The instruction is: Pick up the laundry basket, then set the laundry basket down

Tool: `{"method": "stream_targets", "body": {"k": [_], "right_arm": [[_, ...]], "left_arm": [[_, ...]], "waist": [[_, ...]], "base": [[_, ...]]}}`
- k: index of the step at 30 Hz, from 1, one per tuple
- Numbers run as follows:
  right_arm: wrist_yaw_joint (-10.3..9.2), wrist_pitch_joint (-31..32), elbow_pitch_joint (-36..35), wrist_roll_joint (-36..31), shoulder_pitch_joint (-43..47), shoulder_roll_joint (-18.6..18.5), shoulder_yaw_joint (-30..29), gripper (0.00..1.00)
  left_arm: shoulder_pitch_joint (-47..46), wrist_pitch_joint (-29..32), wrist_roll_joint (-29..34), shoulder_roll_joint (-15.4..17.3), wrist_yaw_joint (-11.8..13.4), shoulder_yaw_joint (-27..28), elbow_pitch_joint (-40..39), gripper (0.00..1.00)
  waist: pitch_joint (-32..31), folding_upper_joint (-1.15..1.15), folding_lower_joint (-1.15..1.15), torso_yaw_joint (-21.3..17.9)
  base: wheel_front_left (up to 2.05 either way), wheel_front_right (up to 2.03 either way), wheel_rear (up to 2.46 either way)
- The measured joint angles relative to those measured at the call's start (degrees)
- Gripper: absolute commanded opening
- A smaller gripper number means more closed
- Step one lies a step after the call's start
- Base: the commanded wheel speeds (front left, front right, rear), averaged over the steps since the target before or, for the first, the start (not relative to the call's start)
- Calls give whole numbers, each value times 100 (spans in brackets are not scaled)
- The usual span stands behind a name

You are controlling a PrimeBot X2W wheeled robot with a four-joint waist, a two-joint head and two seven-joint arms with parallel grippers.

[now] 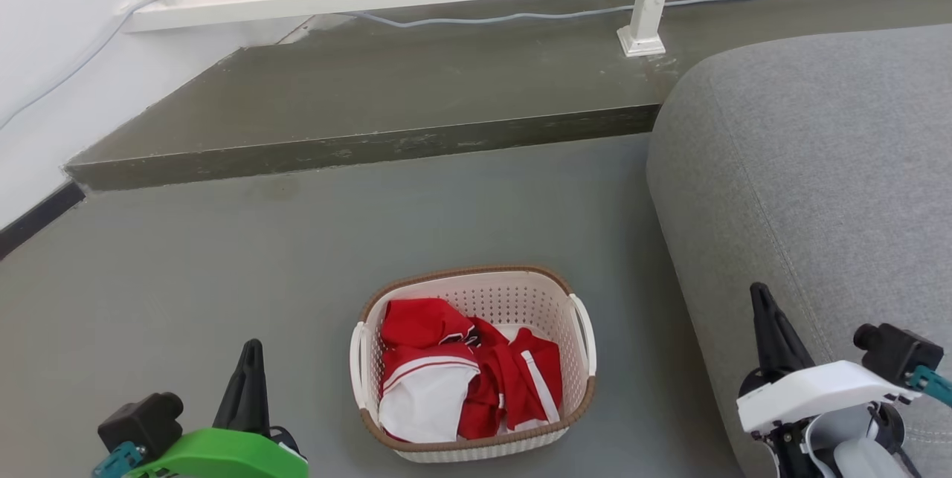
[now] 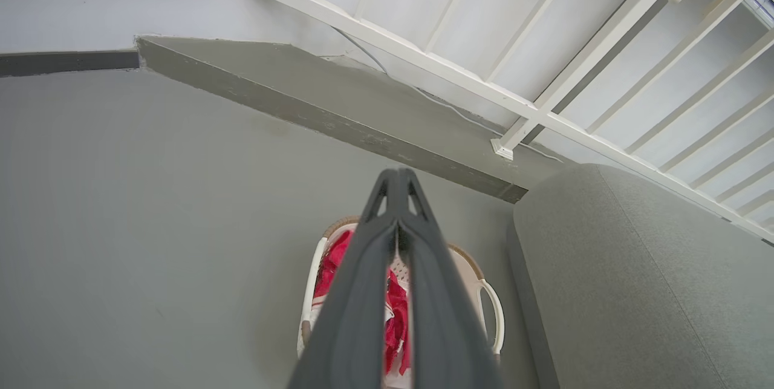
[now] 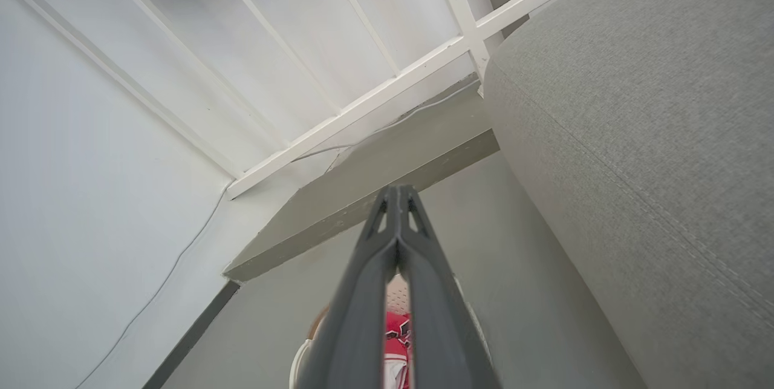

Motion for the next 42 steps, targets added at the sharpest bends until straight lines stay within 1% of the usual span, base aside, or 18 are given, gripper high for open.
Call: {"method": "stream_targets", "body": {"k": [14, 16, 18, 21, 23, 26, 27, 42], "right_arm": [[151, 266, 103, 1145, -123, 0, -272, 0], [153, 270, 109, 1213, -132, -1, -289, 0], [199, 319, 131, 1393, -155, 0, -325, 0], [203, 369, 157, 1621, -219, 0, -370, 0], [253, 400, 176, 1798, -228, 0, -412, 0], [268, 450, 212, 2036, -239, 1, -469, 0], [301, 477, 223, 2123, -242, 1, -489, 0], [482, 730, 381, 3316, -384, 31, -743, 0]], "left_arm": [[-134, 242, -1135, 33, -171, 196, 144, 0], [-144, 266, -1216, 35, -174, 207, 158, 0], [-153, 294, -1394, 40, -200, 229, 200, 0], [-163, 345, -1637, 47, -237, 277, 255, 0], [-188, 381, -1796, 58, -278, 310, 279, 0], [-241, 405, -2048, 63, -320, 350, 297, 0], [-248, 442, -2126, 64, -324, 363, 309, 0], [-390, 648, -3307, 86, -530, 554, 532, 0]], "waist": [[-28, 0, 0, 54], [-29, 0, 0, 58], [-34, 0, 0, 66], [-40, 0, 0, 78], [-44, 0, 0, 85], [-51, 0, 0, 97], [-53, 0, 0, 101], [-86, 0, 0, 160]], "base": [[0, 0, 0], [0, 0, 0], [0, 0, 0], [0, 0, 0], [0, 0, 0], [0, 0, 0], [0, 0, 0], [0, 0, 0]]}}
